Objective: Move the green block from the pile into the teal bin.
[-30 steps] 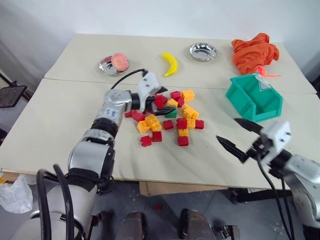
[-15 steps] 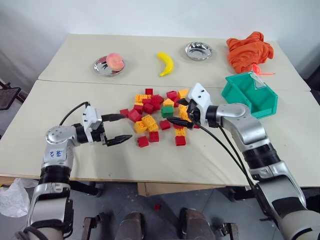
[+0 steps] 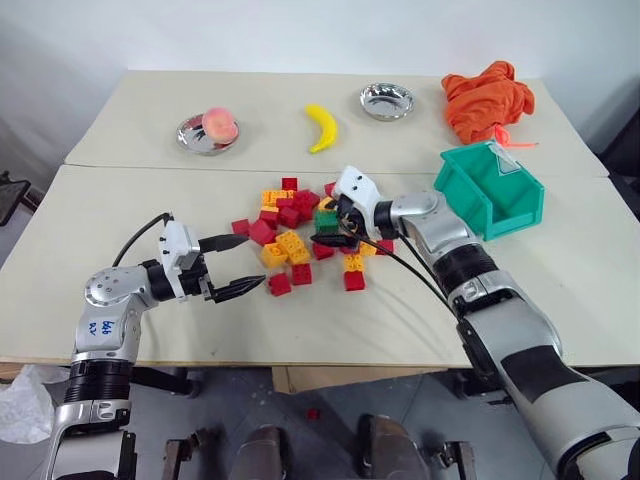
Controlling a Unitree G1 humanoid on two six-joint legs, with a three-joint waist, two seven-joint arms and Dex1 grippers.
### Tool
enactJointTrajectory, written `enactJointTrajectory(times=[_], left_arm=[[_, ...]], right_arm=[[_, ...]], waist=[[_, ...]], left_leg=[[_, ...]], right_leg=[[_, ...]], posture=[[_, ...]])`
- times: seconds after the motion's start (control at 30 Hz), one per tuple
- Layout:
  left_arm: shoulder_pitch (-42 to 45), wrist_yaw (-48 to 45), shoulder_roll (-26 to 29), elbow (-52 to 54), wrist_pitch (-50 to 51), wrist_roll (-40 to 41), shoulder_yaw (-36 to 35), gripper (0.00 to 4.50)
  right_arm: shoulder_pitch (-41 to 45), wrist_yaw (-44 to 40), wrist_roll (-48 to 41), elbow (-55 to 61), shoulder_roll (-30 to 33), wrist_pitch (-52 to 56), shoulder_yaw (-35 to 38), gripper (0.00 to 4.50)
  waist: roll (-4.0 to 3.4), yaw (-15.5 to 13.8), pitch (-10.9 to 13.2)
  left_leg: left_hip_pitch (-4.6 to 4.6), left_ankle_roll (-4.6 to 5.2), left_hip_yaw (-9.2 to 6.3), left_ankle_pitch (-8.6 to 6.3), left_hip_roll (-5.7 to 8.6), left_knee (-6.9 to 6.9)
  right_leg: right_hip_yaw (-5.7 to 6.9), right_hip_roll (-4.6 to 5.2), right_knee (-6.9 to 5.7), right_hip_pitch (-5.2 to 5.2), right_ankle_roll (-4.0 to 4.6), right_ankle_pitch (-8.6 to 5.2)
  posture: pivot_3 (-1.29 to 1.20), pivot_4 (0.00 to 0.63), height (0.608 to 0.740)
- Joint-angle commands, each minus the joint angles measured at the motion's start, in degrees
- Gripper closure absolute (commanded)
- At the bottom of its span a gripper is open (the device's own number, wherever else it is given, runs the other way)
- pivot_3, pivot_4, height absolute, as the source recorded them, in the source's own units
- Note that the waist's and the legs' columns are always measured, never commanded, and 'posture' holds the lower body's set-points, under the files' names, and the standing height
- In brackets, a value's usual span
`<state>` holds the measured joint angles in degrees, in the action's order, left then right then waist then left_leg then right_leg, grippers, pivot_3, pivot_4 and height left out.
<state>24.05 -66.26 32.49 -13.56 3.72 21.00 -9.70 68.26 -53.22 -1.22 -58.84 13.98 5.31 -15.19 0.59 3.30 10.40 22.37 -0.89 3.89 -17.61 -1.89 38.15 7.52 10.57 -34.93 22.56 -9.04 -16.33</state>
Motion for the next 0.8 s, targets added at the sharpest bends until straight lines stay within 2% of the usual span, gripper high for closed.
enactJointTrajectory(times=[0.03, 0.17, 0.4, 0.53, 0.67, 0.8], left_arm=[[-0.31, -0.86, 1.76, 2.67, -0.37, 1.68, -0.71, 0.01], [-1.8, -1.87, 3.35, 3.78, -0.05, 2.54, -1.52, 0.01], [-5.8, -3.95, 6.48, 6.98, 0.12, 4.87, -2.84, 0.01], [-6.81, -3.34, 7.04, 7.86, 0.48, 5.51, -2.98, 0.01], [-7.7, -2.25, 6.63, 9.35, 0.93, 6.11, -2.98, 0.01], [-7.97, -1.79, 6.59, 9.95, 1.25, 6.38, -2.87, 0.01]], right_arm=[[2.45, 1.47, 1.41, -5.09, -0.59, -2.14, 1.9, 0.12], [3.82, -0.3, 2.61, -8.5, -0.32, -1.76, 2.51, 0.12], [3.63, -10.95, 4.36, -8.55, -0.06, -0.07, 1.34, 0.12], [3.86, -13.39, 4.92, -8.04, -0.41, 0.67, 1.35, 0.12], [3.86, -13.34, 5.91, -7.94, -0.89, 0.59, 1.22, 0.12], [4.04, -6.82, 8.84, -9.44, -0.52, -2.16, 0.54, 0.12]], waist=[[0.0, 0.16, 0.0], [-0.01, 0.2, 0.0], [-0.02, 0.23, -0.01], [-0.03, 0.22, -0.02], [-0.03, 0.21, -0.02], [-0.03, 0.22, -0.02]], left_leg=[[-0.01, 0.0, 0.0, 0.0, 0.0, -0.01], [-0.02, -0.01, 0.0, 0.01, 0.0, -0.02], [-0.07, -0.01, 0.01, 0.0, -0.01, -0.05], [-0.1, -0.01, 0.05, 0.0, -0.02, -0.05], [-0.11, -0.01, 0.05, 0.0, -0.02, -0.06], [-0.11, -0.02, 0.05, 0.0, -0.02, -0.07]], right_leg=[[0.0, 0.0, 0.0, 0.0, 0.0, 0.0], [-0.01, 0.0, -0.02, 0.0, 0.0, 0.0], [-0.04, 0.0, -0.02, -0.01, 0.01, -0.01], [-0.07, -0.01, -0.03, -0.03, 0.02, -0.01], [-0.06, -0.01, -0.03, -0.02, 0.02, -0.01], [-0.06, -0.01, -0.03, -0.02, 0.02, -0.01]], posture=[[0.0, 0.15, 0.74], [0.0, 0.15, 0.74], [0.0, 0.15, 0.74], [0.0, 0.15, 0.74], [0.0, 0.15, 0.74], [0.0, 0.15, 0.74]])
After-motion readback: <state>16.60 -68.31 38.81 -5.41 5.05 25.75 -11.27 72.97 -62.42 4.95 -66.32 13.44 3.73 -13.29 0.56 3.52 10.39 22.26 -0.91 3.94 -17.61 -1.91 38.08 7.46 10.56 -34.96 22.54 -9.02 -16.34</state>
